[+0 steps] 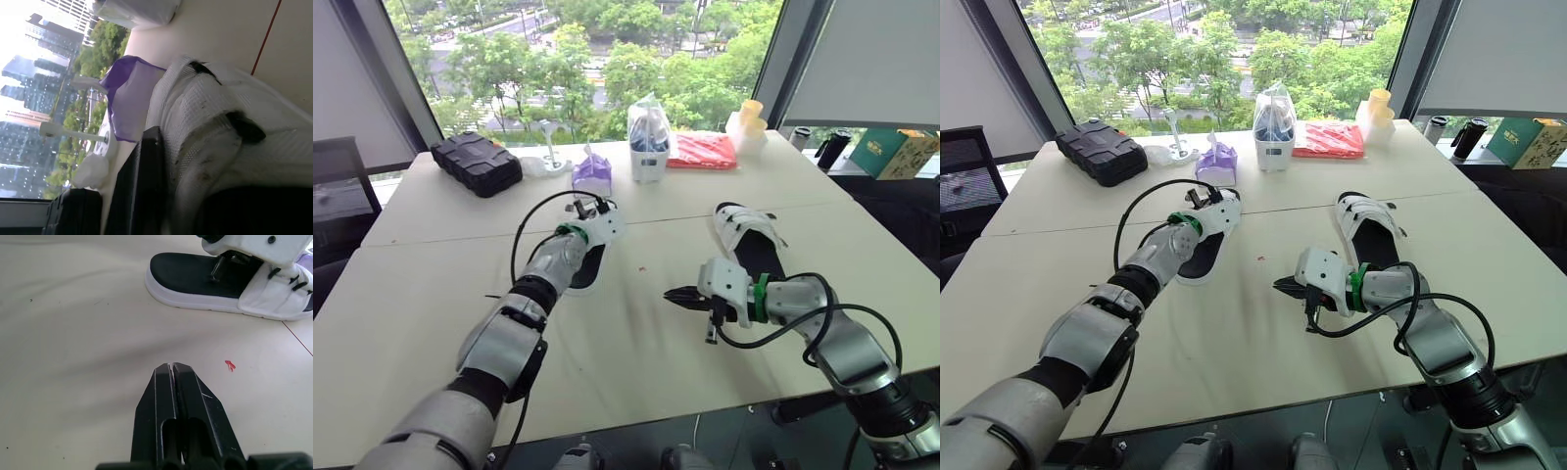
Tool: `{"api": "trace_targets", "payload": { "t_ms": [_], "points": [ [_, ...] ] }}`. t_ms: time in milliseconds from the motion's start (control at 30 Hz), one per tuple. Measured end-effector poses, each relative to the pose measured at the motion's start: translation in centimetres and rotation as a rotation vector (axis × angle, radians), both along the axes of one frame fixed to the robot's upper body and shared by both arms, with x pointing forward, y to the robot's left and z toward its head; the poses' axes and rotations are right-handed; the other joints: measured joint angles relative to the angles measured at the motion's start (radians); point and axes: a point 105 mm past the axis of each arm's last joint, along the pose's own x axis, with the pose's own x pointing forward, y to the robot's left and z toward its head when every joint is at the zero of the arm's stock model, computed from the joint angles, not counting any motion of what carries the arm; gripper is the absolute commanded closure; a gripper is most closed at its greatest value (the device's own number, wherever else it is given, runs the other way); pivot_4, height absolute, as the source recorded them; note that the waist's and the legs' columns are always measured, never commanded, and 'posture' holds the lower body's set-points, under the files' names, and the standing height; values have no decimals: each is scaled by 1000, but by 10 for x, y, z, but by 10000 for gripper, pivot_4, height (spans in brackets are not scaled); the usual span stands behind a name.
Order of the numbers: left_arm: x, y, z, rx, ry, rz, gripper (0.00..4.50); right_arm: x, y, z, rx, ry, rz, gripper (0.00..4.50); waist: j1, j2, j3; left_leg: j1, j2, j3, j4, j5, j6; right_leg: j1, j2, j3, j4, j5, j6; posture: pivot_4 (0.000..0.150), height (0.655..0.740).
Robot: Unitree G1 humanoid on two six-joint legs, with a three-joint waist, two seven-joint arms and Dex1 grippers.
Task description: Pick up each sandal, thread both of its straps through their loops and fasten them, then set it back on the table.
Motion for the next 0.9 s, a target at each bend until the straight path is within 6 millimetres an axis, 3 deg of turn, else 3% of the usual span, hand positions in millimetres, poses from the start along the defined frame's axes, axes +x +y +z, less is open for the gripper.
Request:
{"api": "trace_targets", "payload": {
  "t_ms": [133,167,367,767,900],
  "points": [
    [-1,4,2,-22,24,-16,2931,0,0,-1,-2,1,-2,45000,-1,1,0,1,0,0,0,0,0,0,0,0,1,0,0,1500,7400],
    [-2,4,4,-33,32,-31,653,0,0,-1,-1,1,-3,45000,-1,1,-1,1,0,0,0,0,0,0,0,0,1,0,0,1500,7400],
    [-20,6,0,-120,152,-123,653,-1,4,-3,6,5,5,45000,0,2,-2,1,0,0,0,0,0,1,-1,1,0,0,0,1500,7400],
    [-112,17,-22,-365,543,-278,653,6,0,-1,4,-4,0,45000,-4,3,-2,1,1,0,1,0,0,1,0,2,0,0,-1,1500,7400],
    [-129,25,3,-423,552,-324,653,14,-10,9,4,-34,-35,45000,-5,3,-2,2,2,0,0,0,0,0,0,2,0,0,-2,1500,7400]
  ]
}}
